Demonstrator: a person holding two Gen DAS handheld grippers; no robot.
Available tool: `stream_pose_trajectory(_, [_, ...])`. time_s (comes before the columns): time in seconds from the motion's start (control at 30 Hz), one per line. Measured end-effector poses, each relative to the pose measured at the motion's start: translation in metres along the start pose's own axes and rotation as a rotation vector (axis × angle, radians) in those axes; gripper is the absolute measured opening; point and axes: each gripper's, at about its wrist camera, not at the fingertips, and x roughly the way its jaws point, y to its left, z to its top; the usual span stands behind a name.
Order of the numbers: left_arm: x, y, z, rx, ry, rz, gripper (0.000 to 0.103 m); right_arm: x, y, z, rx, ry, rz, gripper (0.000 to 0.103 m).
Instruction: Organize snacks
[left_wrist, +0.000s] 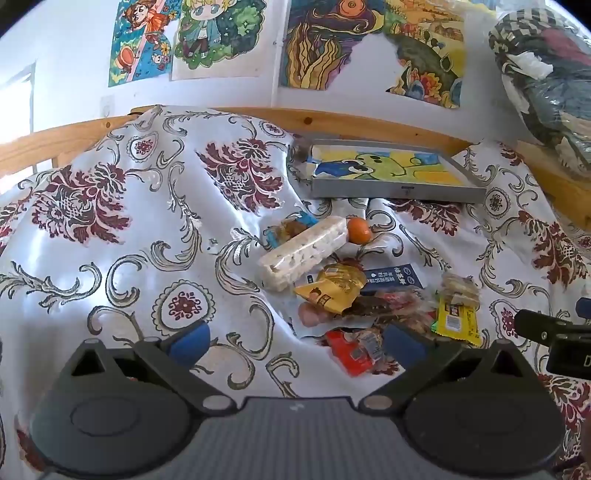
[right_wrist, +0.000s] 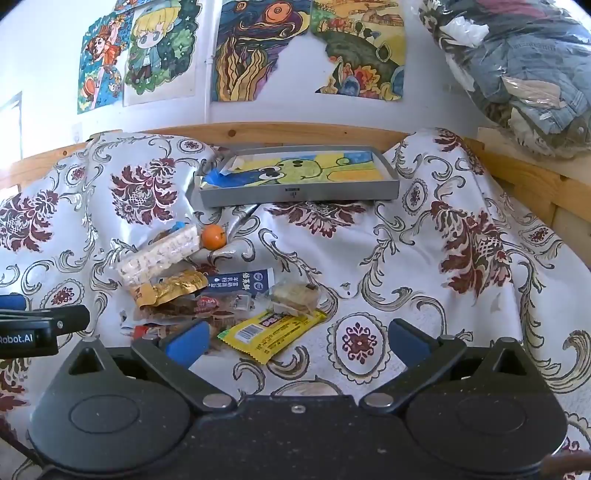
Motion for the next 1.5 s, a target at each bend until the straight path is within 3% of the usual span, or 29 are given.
stream_pose_trajectory(1.5, [-0.0005,0.0015,-0.0052,0.001,-0.012,-0.003,0.102,-0.0007,-0.0009,-0.001,-0.002,-0.002,-0.002,0.102])
